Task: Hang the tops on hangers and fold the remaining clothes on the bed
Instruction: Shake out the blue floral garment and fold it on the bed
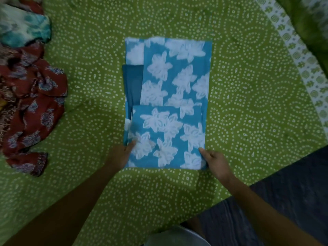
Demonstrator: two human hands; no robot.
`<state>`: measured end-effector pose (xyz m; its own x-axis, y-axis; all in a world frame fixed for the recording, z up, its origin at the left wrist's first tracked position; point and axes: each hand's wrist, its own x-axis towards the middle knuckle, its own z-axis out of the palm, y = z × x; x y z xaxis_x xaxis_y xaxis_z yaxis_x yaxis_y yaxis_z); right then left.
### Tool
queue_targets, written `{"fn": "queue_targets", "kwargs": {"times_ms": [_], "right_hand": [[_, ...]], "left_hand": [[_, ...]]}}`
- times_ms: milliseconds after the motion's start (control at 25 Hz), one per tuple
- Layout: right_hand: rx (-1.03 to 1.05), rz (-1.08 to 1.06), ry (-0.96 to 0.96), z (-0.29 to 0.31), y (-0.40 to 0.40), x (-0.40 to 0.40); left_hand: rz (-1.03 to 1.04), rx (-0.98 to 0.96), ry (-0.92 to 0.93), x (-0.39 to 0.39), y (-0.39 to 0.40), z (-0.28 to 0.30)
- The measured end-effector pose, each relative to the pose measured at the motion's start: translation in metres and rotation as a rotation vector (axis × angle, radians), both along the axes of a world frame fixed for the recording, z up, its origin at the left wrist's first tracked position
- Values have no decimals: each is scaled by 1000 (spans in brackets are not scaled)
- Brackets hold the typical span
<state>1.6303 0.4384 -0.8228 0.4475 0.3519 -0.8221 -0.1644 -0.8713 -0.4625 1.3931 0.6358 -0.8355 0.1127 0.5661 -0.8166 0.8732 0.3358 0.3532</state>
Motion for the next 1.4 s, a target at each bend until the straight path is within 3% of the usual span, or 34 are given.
{"fn": "queue_targets", "kwargs": {"times_ms": [120, 200, 280, 360, 440, 560, 640, 720, 760, 840, 920, 1000, 1160, 1320, 1400], "right_hand": [[17, 63, -99, 5, -19, -18], [34, 155, -318, 3, -12, -10], [67, 613, -702, -4, 0, 16], [206, 1189, -933, -17, 14, 48], [372, 1567, -1014, -30, 37, 68], [523, 1757, -1048, -55, 79, 85], [599, 1806, -940, -66, 95, 96], [634, 1671, -635, -73, 97, 106], [620, 1505, -457, -70, 96, 107], [555, 986, -146, -62, 97, 102], [481, 363, -10, -50, 111, 94], [420, 15, 18, -44, 130, 96], [344, -83, 4, -37, 146, 97], [99, -11, -52, -30, 108, 79], [-43, 55, -266, -17, 95, 65]], "left_hand": [[38, -84, -34, -17, -18, 4], [-129, 193, 16, -16, -11, 6], [-630, 727, -10, -16, 8, 5], [-1349, 978, -169, -19, 34, -8], [-1712, 939, -257, -10, 58, -22], [-1825, 865, -239, 15, 80, -36], [-1880, 849, -274, 20, 88, -47], [-1791, 754, -401, 20, 98, -57], [-1616, 627, -505, 19, 102, -60], [-923, 357, -666, 26, 105, -48], [-202, 287, -665, 47, 107, -32], [163, 260, -627, 74, 114, -18], [-24, 257, -407, 89, 123, -15], [1, 100, -332, 54, 85, -23], [-12, 345, -162, 43, 63, -21]]}}
